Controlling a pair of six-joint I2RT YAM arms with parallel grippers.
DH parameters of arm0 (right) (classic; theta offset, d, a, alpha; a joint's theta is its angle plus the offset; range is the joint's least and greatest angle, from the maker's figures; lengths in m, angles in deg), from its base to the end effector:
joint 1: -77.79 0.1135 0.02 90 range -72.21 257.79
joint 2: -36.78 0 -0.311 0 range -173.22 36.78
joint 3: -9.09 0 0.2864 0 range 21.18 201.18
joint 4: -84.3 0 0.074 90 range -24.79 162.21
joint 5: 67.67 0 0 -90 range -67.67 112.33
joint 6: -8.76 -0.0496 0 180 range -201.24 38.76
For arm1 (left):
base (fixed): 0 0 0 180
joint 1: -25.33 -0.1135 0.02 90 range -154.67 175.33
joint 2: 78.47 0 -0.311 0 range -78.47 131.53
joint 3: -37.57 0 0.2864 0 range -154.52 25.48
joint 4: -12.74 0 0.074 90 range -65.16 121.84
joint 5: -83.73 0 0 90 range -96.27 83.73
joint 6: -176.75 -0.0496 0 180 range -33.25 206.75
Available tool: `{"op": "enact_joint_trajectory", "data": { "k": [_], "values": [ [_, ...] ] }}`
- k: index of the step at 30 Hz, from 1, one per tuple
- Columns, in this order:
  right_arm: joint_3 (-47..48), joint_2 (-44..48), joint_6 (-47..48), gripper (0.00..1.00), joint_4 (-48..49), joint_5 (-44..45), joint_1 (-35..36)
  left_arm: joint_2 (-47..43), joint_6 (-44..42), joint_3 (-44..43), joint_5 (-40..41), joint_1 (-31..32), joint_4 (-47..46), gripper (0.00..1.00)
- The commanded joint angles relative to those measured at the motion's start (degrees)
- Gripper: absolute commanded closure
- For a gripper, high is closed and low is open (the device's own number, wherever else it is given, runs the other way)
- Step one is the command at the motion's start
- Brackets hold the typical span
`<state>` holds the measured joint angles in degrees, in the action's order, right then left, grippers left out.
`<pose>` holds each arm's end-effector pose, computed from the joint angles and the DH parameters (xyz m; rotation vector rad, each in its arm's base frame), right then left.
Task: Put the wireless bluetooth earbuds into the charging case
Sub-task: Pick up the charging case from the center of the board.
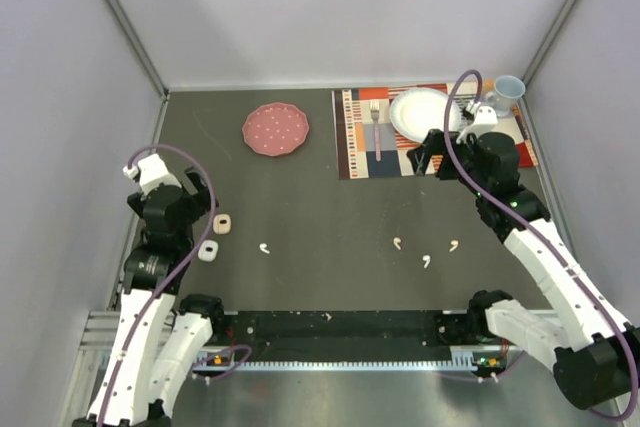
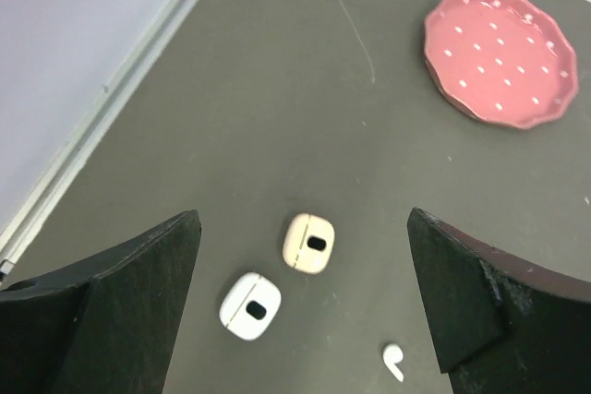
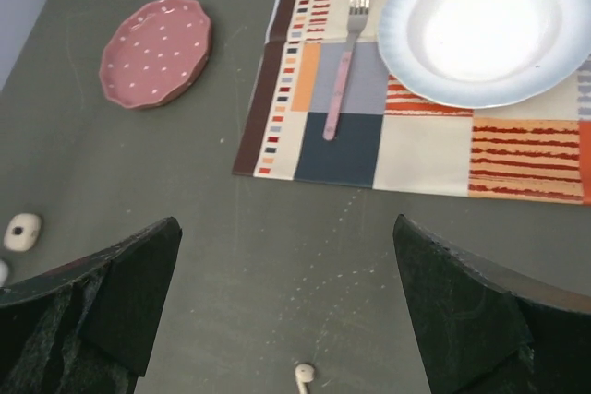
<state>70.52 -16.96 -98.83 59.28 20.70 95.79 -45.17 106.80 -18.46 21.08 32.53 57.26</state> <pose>0.2258 0.0748 0.3658 -0.0267 1.8980 0.4524 0.1356 0.0058 0.3511 -0.5193 1.8375 0.1450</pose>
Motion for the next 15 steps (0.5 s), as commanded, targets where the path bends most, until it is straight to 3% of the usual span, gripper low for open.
{"op": "enact_joint_trajectory", "data": {
  "k": [1,3,4,7,12,15],
  "values": [
    [5.41,0.29,-3.81,0.01,-2.54,-6.55,0.37,-6.39,-0.81,1.31,-7.91,-0.17,3.26,0.01],
    [4.81,3.44,-11.74,0.01,-3.24,-2.59,0.37,-10.6,-1.41,0.53,-14.48,0.0,2.3,0.01],
    [3.23,6.68,-13.6,0.01,1.72,-7.64,0.37,-11.67,-1.86,0.79,-18.09,-0.08,1.86,0.01],
    [-3.8,9.35,-14.05,0.01,11.41,-17.94,0.46,-15.45,-0.38,3.59,-14.72,-0.08,3.6,0.01],
    [0.9,1.9,-5.74,0.01,0.38,-20.79,3.86,-20.62,0.69,4.99,-7.67,0.01,5.73,0.01],
    [4.97,-3.56,1.2,0.01,-4.73,-14.73,9.14,-23.44,-1.16,6.15,-9.51,0.01,4.58,0.01]
  ]
}}
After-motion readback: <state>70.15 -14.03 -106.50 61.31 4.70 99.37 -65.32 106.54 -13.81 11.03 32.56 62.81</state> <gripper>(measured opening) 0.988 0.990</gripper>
